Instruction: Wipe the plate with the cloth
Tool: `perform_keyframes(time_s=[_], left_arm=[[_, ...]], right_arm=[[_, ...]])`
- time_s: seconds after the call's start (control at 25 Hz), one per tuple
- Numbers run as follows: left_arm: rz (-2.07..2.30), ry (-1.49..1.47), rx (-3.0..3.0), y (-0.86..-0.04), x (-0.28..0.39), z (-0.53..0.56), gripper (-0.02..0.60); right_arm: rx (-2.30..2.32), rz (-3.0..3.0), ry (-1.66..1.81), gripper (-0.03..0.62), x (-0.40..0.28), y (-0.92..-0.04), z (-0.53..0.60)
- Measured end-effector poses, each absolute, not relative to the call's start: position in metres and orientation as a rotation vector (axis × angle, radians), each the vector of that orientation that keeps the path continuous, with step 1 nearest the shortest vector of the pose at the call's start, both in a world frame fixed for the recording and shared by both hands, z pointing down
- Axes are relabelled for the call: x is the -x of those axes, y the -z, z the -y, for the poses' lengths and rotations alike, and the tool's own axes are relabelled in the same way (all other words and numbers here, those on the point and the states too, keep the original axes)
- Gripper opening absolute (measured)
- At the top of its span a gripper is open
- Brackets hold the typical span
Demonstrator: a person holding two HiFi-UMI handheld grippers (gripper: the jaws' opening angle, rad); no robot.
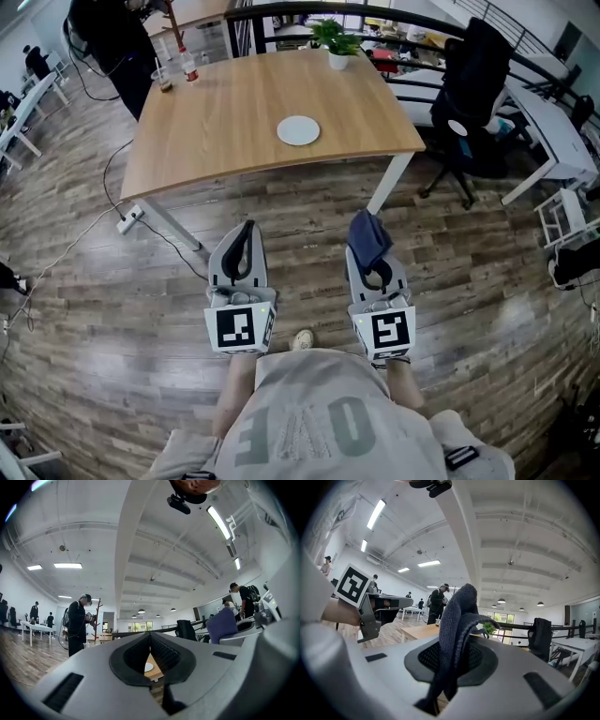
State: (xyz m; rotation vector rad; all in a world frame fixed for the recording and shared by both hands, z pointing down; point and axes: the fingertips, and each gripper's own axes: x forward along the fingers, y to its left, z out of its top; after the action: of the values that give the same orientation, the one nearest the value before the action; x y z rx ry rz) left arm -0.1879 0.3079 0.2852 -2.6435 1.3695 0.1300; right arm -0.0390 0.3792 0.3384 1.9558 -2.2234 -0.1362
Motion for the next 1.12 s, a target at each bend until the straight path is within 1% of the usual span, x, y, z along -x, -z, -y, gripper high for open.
perform_keyframes(time_s=[0.32,0.52,0.84,1.12], left_arm=[[-1.391,-0.126,2.636,-0.294,0.217,-0.288,0.008],[-1.395,-0.114,2.659,-0.302,0.218,-0.269,0.008],[-1.344,-0.082,2.666,-0.304,0.177,-0.224,0.008],[-1.347,-0.080,2.616,-0.295,0.120,-0.141,0.008]], right_arm=[[-1.923,2.221,0.104,0.057,0.061,-0.352,-0.362],[-1.926,2.179,0.116,0.057,0.062,-0.353,-0.347],[-1.958,2.154,0.131,0.057,0.022,-0.357,-0.302],[-1.955,2.184,0.156,0.057,-0.033,-0.348,-0.221]])
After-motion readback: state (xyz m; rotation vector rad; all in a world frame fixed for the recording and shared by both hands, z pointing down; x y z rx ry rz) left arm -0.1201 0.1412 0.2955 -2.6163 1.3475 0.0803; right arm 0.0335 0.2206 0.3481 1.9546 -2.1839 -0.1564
